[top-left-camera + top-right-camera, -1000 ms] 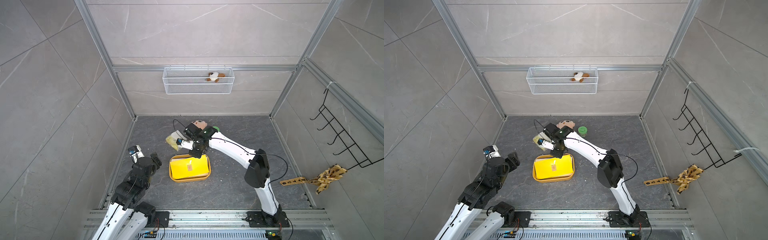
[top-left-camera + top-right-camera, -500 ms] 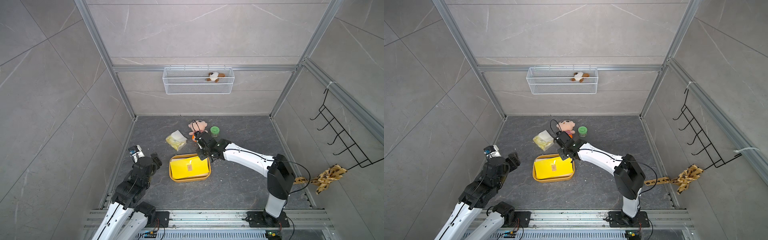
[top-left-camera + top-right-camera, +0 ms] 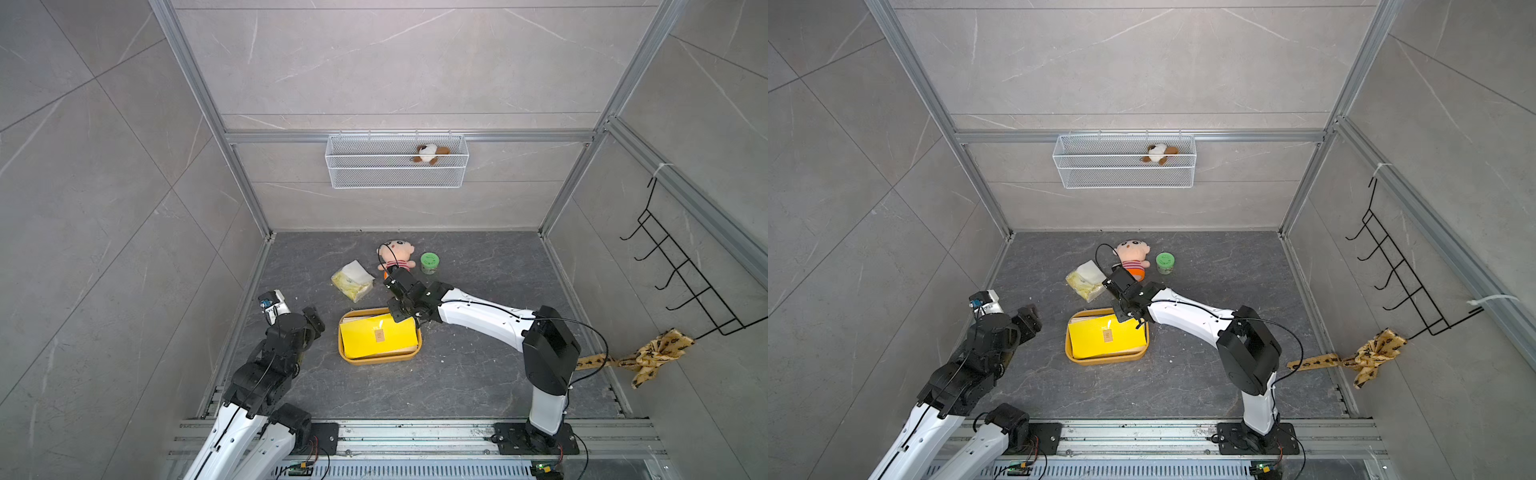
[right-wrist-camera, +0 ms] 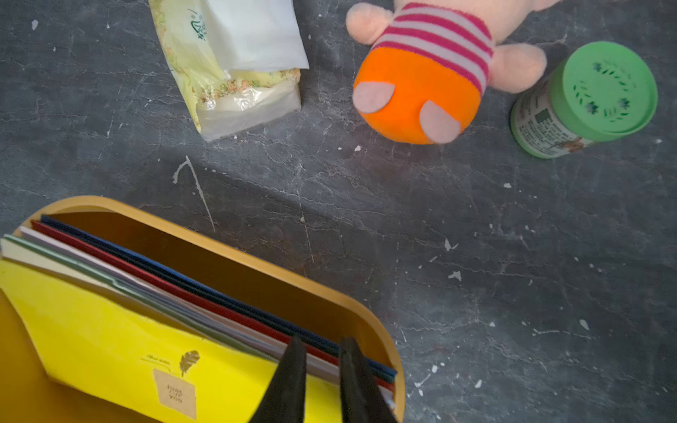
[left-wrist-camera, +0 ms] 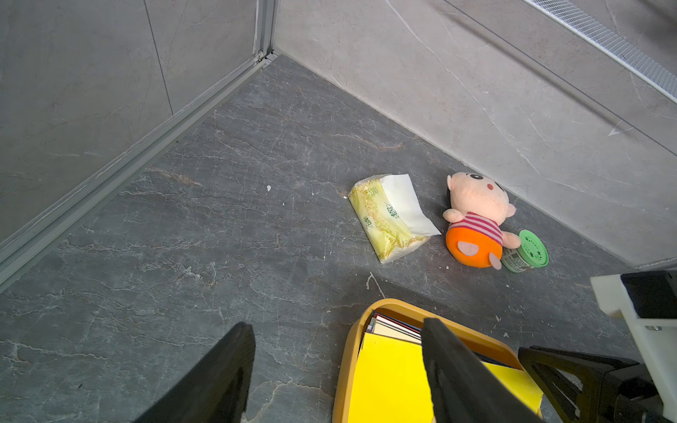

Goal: Put the sealed envelopes into the storage box
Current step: Place the envelope in the storage box, then reset both arms

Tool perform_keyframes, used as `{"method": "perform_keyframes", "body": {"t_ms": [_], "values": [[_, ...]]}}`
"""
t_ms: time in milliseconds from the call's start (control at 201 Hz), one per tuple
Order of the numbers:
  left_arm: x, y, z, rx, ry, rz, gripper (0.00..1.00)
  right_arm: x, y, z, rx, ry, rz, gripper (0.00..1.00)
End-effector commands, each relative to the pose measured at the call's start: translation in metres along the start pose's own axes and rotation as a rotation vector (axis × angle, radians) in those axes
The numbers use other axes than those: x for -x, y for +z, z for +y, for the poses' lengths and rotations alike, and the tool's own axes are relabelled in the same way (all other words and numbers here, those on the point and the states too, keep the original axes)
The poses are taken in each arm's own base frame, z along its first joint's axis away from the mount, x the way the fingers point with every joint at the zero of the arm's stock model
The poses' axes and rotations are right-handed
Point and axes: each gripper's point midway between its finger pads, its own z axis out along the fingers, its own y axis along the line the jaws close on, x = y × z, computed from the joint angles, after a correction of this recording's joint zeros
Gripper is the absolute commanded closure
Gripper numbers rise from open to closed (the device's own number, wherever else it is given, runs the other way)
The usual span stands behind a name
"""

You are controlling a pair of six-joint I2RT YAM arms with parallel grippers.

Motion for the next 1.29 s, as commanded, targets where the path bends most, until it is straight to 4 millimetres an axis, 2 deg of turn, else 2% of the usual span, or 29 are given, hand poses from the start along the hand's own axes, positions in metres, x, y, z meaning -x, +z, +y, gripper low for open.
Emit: {"method": "perform_keyframes", "body": {"t_ms": [0,289,522,687,756,886,950,1020,1100,1189,1289], "values": [[0.004,0.002,-0.004,-0.016,0.004,-0.018,0.23,-0.018,0.003,-0.003,-0.015,0.023,0.036,0.79],[0.003,0.002,-0.005,-0.016,0.007,-0.015,0.23,-0.033,0.001,-0.006,-0.012,0.038,0.048,0.79],[0.001,0.004,-0.006,-0.018,0.011,-0.007,0.23,-0.014,-0.013,-0.004,0.004,0.033,-0.013,0.76],[0.000,0.007,-0.005,-0.008,0.018,-0.006,0.22,0.009,-0.042,-0.009,0.020,0.049,-0.130,0.70],[0.005,0.010,0.006,0.066,-0.003,-0.035,0.13,0.016,-0.057,-0.017,0.007,0.053,-0.198,0.67],[0.019,0.016,0.024,0.199,-0.022,-0.134,0.05,0.021,-0.087,-0.050,-0.066,0.091,-0.331,0.59],[0.021,0.025,0.017,0.177,0.013,-0.167,0.00,0.015,-0.098,-0.075,-0.130,0.120,-0.386,0.54],[0.019,0.037,0.007,0.127,0.045,-0.201,0.02,0.006,-0.110,-0.108,-0.212,0.155,-0.446,0.45],[0.008,0.052,0.006,0.091,0.075,-0.256,0.02,-0.013,-0.116,-0.146,-0.312,0.185,-0.488,0.32],[0.000,0.060,0.019,0.124,0.128,-0.334,0.02,-0.044,-0.118,-0.189,-0.457,0.223,-0.496,0.20],[-0.006,0.064,0.032,0.156,0.194,-0.428,0.01,-0.074,-0.116,-0.222,-0.581,0.223,-0.501,0.14]]}}
